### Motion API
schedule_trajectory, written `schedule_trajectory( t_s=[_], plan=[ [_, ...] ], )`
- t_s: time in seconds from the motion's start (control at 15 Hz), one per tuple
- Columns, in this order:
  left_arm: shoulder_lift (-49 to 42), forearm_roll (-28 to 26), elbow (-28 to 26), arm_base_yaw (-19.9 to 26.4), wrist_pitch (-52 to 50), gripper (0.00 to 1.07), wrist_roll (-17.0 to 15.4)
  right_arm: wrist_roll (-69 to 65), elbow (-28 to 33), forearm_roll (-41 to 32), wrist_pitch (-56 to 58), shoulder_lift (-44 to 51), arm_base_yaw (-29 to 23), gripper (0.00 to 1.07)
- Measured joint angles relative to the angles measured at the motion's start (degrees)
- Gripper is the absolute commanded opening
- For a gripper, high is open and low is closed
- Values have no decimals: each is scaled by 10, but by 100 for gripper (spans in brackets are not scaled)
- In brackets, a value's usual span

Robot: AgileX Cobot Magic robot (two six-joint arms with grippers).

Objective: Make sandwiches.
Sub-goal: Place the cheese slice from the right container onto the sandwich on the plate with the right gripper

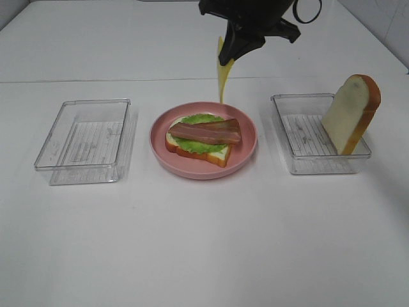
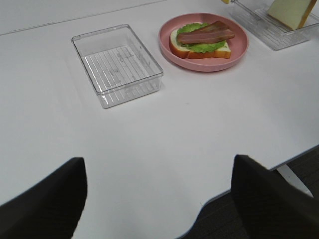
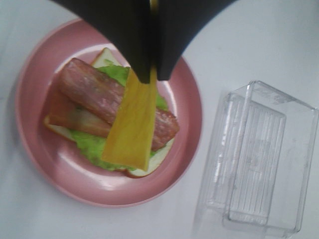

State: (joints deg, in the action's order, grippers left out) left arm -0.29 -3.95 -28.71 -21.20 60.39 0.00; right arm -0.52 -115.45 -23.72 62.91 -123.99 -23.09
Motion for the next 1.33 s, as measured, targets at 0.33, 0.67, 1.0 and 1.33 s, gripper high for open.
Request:
schedule_trajectory(
  t_s=[0.33,0.67,1.0,1.33],
  plan=[
    [0,0,0,0,0,76,0,10,0,-57,-19,-23,-61,0],
    [0,0,0,0,0,76,0,40,0,-121,-23,-87,-61,0],
    [0,0,0,0,0,76,0,20,0,-94,-48,-105,-32,0],
    [0,0,0,0,0,76,0,-17,0,-12,-46,-107,-32,0]
  ],
)
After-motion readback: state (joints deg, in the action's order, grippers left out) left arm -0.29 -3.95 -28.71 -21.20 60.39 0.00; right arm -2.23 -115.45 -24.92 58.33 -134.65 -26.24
